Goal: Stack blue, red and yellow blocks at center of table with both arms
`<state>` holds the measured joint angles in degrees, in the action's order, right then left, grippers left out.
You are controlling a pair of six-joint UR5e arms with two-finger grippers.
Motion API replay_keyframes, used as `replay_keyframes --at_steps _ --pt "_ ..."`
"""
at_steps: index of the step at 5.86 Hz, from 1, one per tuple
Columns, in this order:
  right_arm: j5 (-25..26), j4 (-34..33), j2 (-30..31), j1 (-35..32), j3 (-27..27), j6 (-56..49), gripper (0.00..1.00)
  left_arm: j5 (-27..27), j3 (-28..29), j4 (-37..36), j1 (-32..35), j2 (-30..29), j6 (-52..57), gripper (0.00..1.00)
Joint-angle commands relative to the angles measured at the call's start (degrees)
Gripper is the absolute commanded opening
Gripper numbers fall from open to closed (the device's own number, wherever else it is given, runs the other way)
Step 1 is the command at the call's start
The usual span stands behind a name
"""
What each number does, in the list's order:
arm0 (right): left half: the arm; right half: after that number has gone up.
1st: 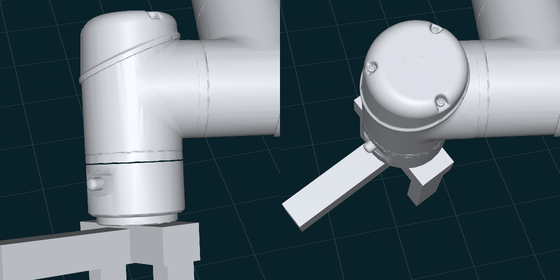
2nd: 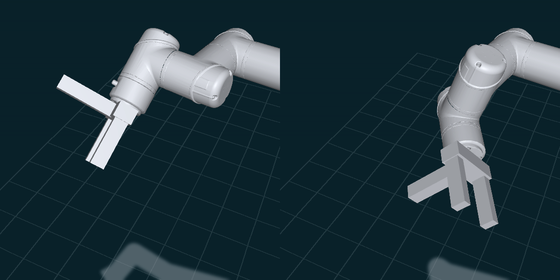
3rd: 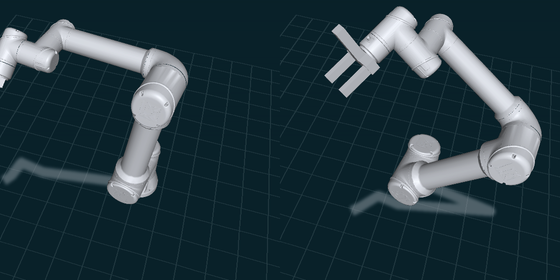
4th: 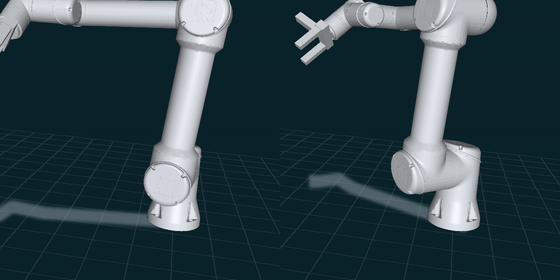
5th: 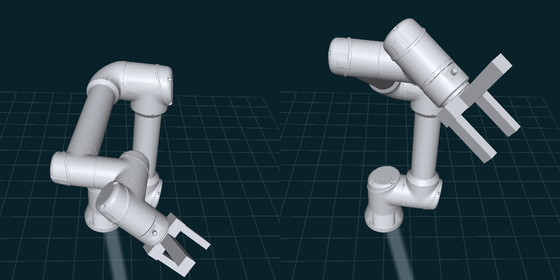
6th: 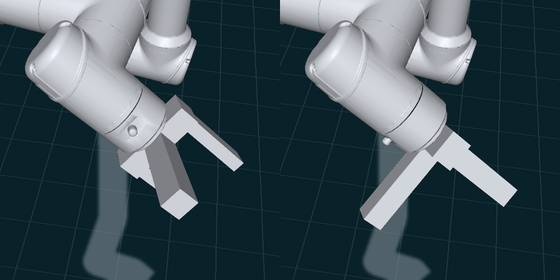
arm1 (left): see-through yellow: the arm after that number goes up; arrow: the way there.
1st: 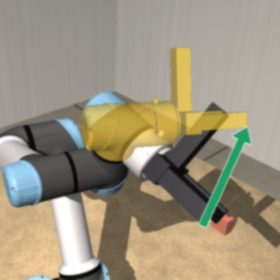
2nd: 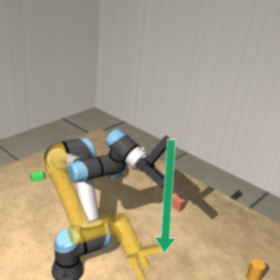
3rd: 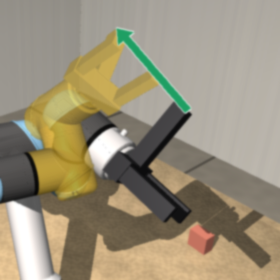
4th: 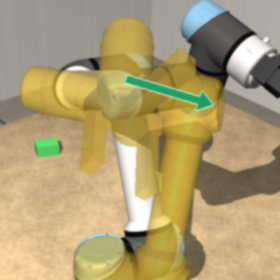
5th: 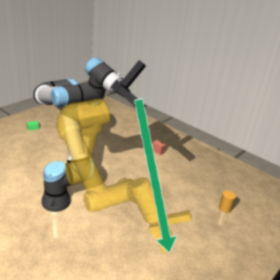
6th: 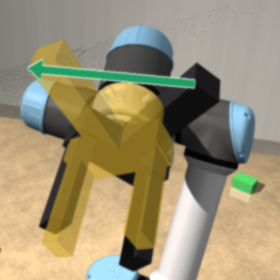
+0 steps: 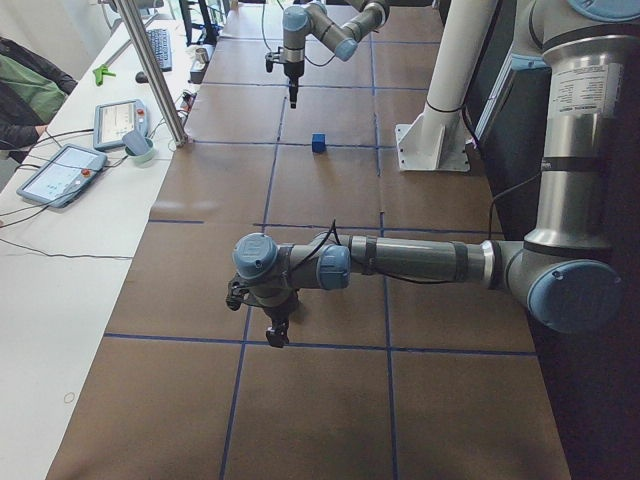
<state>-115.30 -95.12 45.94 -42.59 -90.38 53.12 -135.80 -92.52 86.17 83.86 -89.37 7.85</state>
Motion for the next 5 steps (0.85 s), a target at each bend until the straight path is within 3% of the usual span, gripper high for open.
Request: replay_keyframes --at_steps 1,3,4,5 --pt "-7.7 -0.6 12.3 -12.2 -6.1 -20.6 1.00 -0.1 -0.8 0.2 -0.4 -1.0 0.0 1.00" --pt "-15.0 -0.2 29.2 -26.7 -11.4 -49.5 1.00 -0.3 -1.1 0.9 -0.4 -3.4 0.3 1.00" --pt "-17.0 0.1 37.6 -34.1 -11.4 -65.6 1.00 -0.3 -1.7 7.6 -0.4 -2.2 0.2 1.00" --pt "-17.6 0.1 43.9 -40.4 -11.4 -73.3 1.00 -0.3 -1.5 13.1 -0.5 -2.0 0.1 1.00"
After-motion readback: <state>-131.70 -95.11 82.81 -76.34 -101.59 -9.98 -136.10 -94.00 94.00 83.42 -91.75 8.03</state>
